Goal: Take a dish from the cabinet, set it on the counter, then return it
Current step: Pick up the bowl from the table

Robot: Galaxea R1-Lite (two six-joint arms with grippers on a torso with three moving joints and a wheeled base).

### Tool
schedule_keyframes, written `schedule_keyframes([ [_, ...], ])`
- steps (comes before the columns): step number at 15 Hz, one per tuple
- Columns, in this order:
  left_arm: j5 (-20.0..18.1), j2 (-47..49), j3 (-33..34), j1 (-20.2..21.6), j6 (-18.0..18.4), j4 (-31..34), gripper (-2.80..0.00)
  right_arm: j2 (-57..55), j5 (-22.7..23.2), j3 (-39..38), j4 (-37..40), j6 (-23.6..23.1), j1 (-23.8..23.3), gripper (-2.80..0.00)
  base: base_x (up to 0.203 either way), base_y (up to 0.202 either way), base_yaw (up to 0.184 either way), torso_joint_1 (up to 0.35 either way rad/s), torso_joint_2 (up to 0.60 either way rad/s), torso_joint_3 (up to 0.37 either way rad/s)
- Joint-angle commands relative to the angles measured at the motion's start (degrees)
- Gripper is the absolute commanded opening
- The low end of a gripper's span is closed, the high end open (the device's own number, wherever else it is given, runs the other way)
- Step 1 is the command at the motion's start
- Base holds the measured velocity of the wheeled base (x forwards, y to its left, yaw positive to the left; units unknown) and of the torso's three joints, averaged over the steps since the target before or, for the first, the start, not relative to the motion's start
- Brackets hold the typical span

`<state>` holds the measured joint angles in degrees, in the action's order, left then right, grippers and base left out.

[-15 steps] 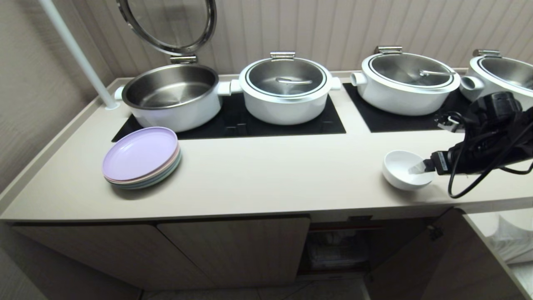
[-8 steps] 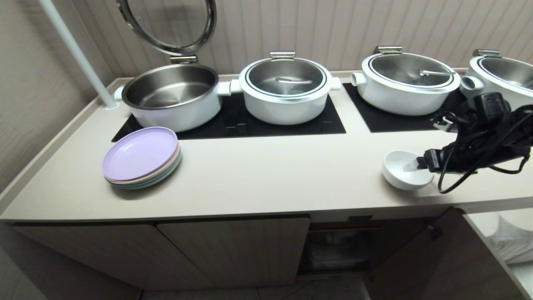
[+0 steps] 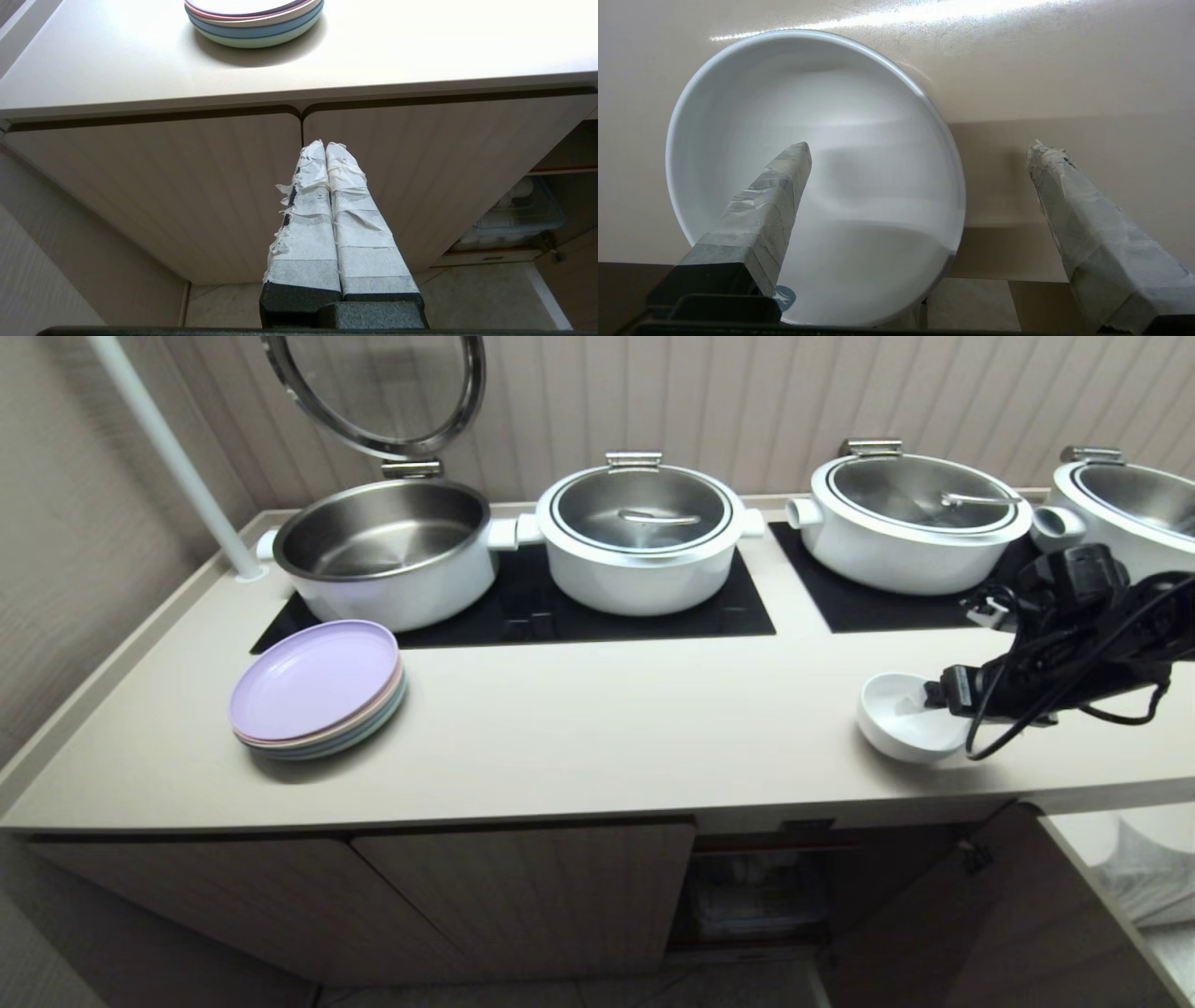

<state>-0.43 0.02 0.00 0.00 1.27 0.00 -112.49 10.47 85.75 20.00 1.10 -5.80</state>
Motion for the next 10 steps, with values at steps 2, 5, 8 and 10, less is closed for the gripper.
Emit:
schedule_keyframes([
  [2,-0.01,-0.02,0.00,0.00,-0.03,0.00,-2.80,-0.36,0.08,0.12,0.12,0.05,0.00,0.00,0.000,0.000,0.000,0.000,0.00,0.000],
  [5,-0.01,-0.02,0.00,0.00,0.05,0.00,-2.80,-0.72,0.08,0.12,0.12,0.05,0.35,0.00,0.000,0.000,0.000,0.000,0.00,0.000],
  [8,-0.01,-0.02,0.00,0.00,0.05,0.00,-2.80,-0.80,0.08,-0.23,0.12,0.05,0.44,0.00,0.000,0.000,0.000,0.000,0.00,0.000],
  [10,-0.01,-0.02,0.00,0.00,0.05,0.00,-2.80,-0.80,0.08,-0.32,0.12,-0.04,0.78,0.00,0.000,0.000,0.000,0.000,0.00,0.000],
])
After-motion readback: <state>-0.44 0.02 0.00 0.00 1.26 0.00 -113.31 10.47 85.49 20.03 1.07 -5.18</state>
